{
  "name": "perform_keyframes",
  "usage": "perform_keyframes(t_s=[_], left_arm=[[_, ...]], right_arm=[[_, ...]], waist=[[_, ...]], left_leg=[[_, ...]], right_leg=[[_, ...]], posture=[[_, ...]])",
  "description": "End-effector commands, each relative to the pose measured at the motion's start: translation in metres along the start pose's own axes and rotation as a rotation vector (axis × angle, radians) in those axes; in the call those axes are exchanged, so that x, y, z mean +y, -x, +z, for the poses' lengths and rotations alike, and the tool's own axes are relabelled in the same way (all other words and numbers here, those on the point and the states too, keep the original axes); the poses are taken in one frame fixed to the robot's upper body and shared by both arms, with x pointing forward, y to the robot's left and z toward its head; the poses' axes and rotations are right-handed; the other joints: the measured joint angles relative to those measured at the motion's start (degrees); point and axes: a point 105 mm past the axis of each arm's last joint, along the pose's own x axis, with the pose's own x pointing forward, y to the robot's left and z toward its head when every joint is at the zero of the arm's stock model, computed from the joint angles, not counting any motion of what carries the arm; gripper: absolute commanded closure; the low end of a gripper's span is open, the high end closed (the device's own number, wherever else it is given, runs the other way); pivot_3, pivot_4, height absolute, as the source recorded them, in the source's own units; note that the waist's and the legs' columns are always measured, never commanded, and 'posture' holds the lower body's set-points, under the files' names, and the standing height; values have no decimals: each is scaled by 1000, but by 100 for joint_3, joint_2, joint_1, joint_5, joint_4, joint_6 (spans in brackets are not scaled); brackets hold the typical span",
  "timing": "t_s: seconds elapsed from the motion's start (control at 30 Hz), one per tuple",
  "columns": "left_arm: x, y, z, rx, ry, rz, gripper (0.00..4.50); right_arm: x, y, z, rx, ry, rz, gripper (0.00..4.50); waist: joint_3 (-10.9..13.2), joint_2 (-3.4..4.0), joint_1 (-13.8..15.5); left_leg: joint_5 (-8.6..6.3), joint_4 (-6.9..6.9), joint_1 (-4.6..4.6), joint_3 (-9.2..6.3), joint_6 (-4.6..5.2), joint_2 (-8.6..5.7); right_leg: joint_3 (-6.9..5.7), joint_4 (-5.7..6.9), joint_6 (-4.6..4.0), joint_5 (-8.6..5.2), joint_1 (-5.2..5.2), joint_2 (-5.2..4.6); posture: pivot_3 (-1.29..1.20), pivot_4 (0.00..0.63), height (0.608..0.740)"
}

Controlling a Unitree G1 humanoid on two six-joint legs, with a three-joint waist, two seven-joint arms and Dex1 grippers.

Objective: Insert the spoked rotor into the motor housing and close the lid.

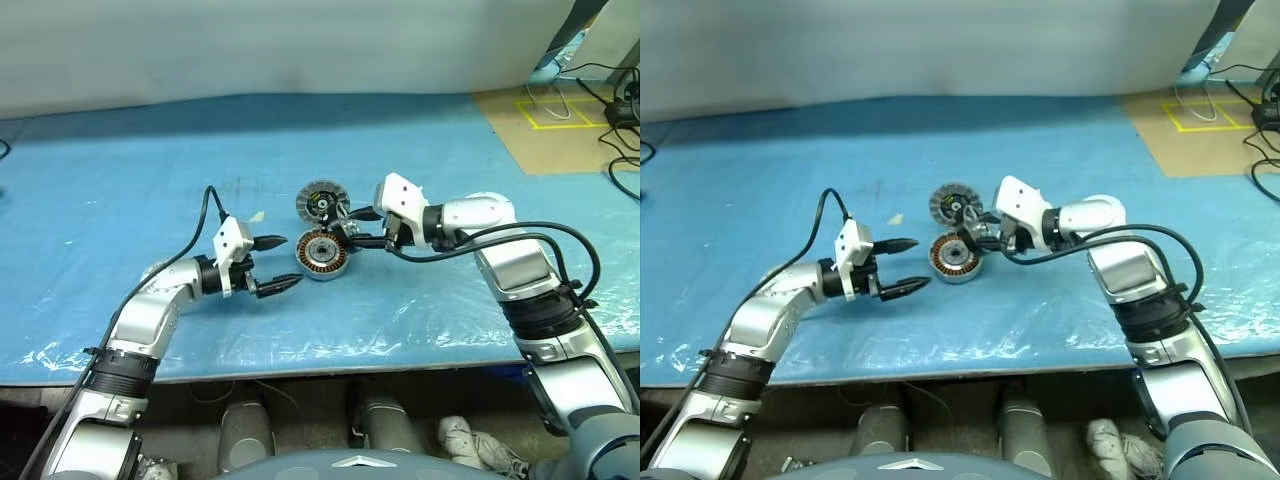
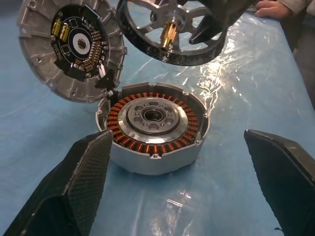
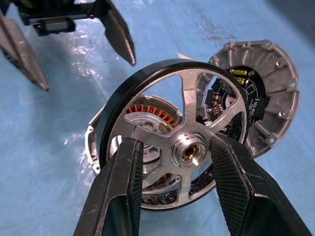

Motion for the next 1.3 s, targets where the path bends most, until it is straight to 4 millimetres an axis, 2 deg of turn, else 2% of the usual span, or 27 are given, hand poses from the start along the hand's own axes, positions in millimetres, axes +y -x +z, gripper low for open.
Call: perform_keyframes(t_s=[0.03,0.23,0.57,0.87,1.3], left_arm=[[-5,3,4,-20,-31,12,0],[-9,1,12,-27,-32,20,0],[-11,-6,22,-31,-38,17,0],[-7,-5,30,-30,-39,17,0],[-6,-1,12,-27,-27,16,0]], right_arm=[[-3,-4,13,-32,55,-8,2785],[2,-13,13,-23,67,34,2785],[0,-19,-13,119,170,49,2785],[-2,-19,-6,113,218,62,2785],[-4,-17,8,92,273,67,2785]], waist=[[0,0,2],[0,0,2],[0,0,1],[0,0,1],[0,0,3]], left_leg=[[0,-9,1,0,0,0],[1,-25,2,0,0,-1],[1,-25,6,1,-1,-2],[1,-24,6,1,0,-2],[1,-22,7,0,1,-3]], right_leg=[[-1,-5,0,0,0,0],[-4,-16,1,0,1,1],[-3,-17,1,0,4,1],[-2,-16,1,0,6,1],[-3,-13,1,1,6,0]], posture=[[0,150,740],[0,150,740],[0,150,740],[0,150,740],[0,150,740]])
